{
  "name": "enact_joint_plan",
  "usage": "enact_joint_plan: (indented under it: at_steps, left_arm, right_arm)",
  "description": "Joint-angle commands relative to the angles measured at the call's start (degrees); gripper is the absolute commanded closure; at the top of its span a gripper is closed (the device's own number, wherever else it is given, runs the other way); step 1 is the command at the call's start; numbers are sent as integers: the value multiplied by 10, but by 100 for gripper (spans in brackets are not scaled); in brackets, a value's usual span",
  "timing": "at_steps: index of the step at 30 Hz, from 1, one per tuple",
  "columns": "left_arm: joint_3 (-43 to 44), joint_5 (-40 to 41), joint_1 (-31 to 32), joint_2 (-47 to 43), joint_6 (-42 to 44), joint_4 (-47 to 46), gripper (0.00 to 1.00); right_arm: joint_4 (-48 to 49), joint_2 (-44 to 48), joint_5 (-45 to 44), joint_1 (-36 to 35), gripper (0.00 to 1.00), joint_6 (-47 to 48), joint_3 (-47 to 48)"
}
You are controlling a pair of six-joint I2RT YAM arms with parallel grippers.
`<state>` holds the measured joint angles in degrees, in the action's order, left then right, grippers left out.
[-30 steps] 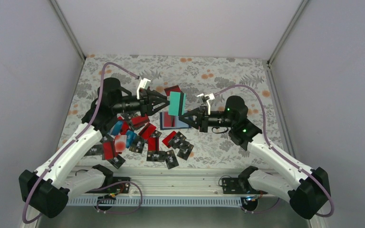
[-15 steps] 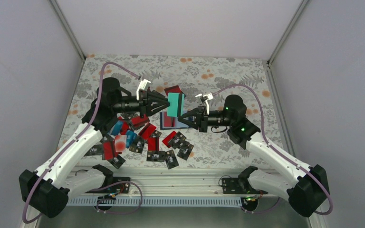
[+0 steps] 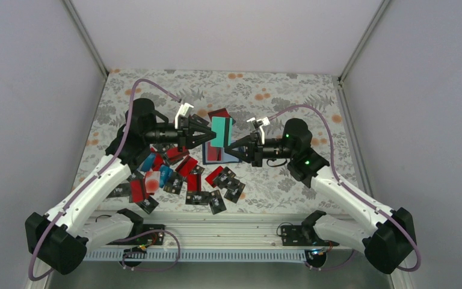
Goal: Put the credit cards into the card holder
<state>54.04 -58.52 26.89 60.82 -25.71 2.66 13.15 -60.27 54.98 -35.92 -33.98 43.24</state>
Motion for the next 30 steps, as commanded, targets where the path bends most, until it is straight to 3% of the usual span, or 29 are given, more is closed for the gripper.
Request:
enact_joint_plan:
  at_steps: [1, 11, 15, 22, 25, 30]
  left_arm:
    - [5, 1, 3, 3, 7, -9, 83]
    - [5, 4, 3, 2, 10, -5, 90]
    - [5, 4, 3, 0, 10, -5, 97]
    - [0, 29, 3, 0, 12, 10, 98]
    - [-9, 51, 2, -1, 16, 23, 98]
    - [-32, 102, -1, 0, 21, 53, 98]
  right_arm:
    - [1, -1, 10, 2, 96, 22, 19]
    - [-19, 1, 6, 2, 96, 38, 21]
    - [-20, -1, 9, 2, 96, 41, 23]
    - [-60, -12, -12, 2, 96, 57, 41]
    - [-113, -24, -55, 3, 74, 75, 58]
    - [-164, -33, -109, 7, 55, 99, 58]
